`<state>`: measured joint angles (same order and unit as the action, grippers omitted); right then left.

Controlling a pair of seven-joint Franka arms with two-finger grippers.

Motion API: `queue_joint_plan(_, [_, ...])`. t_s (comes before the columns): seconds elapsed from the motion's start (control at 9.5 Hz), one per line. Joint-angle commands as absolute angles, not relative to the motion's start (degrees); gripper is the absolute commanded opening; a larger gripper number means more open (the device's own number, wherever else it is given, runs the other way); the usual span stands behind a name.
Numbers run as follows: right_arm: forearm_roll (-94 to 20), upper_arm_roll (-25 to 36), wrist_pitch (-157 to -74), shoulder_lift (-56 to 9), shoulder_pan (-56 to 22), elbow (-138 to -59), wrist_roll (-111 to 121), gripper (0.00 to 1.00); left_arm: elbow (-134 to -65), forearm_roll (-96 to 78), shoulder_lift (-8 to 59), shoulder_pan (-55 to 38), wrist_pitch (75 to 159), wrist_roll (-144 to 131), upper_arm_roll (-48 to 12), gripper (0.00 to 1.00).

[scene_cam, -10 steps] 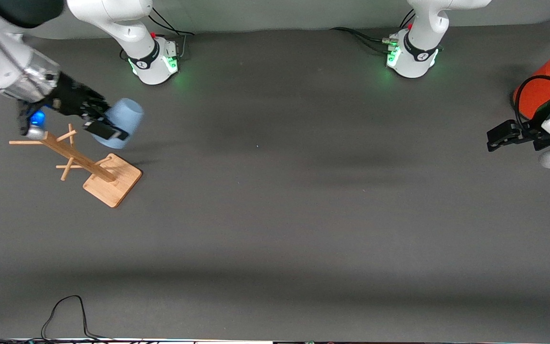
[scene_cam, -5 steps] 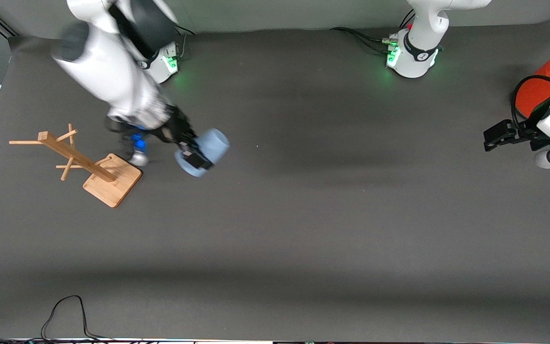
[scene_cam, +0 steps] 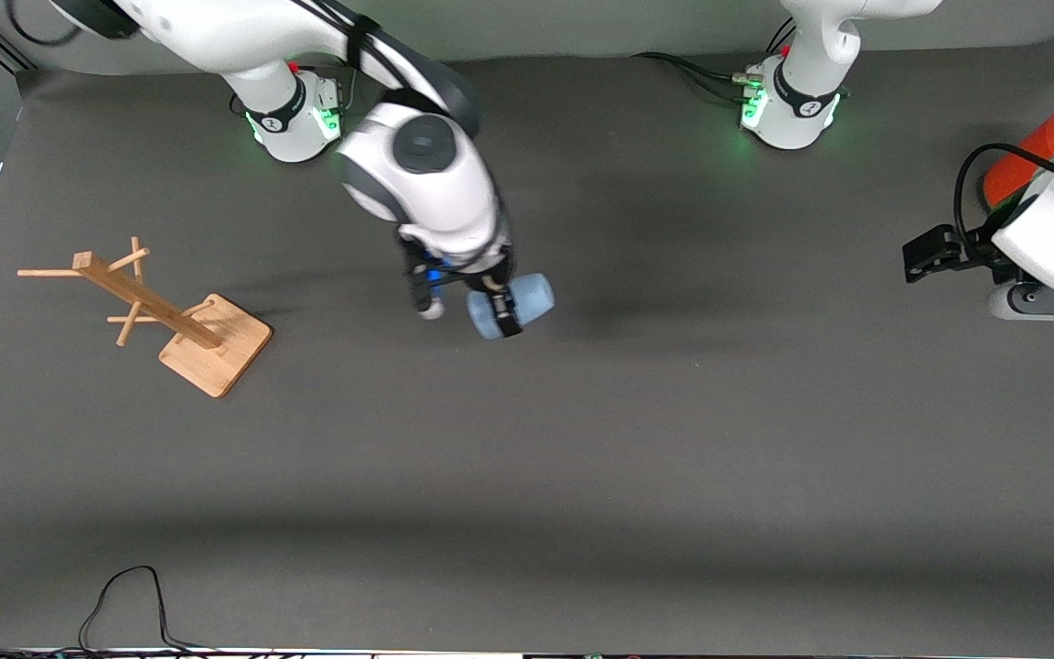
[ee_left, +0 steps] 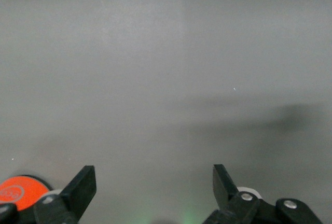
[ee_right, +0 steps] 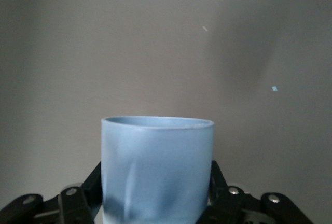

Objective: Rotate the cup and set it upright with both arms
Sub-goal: 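Carry the cup to mid-table and lower it with the right gripper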

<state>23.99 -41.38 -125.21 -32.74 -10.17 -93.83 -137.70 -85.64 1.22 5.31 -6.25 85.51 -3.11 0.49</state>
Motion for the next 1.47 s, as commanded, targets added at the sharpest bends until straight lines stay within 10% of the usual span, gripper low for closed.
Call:
queue_joint_plan(0.0, [32.2, -41.8, -124.9, -41.6, -15.1, -91.0, -152.8, 0.59, -85.1, 0.7, 5.2, -6.1, 84.0, -2.8, 0.6, 1.00])
queue_joint_plan(0.42, [47.5, -41.9, -124.9, -52.8, -19.3, -89.5, -167.7, 0.60, -86.8, 1.2, 5.5, -6.3, 83.9, -2.5, 0.6, 1.00])
queue_joint_plan(0.63, [50.8, -41.9, -124.3, -52.8, -20.5, -89.5, -167.8, 1.00, -87.4, 1.6, 6.7, -5.8, 83.3, -2.4, 0.7, 1.00])
queue_joint_plan(1.37, [39.9, -53.4, -114.7, -40.4, -8.5, -86.4, -137.4, 1.00, -86.7, 0.6, 7.4, -5.5, 85.4, -0.8, 1.1, 1.00])
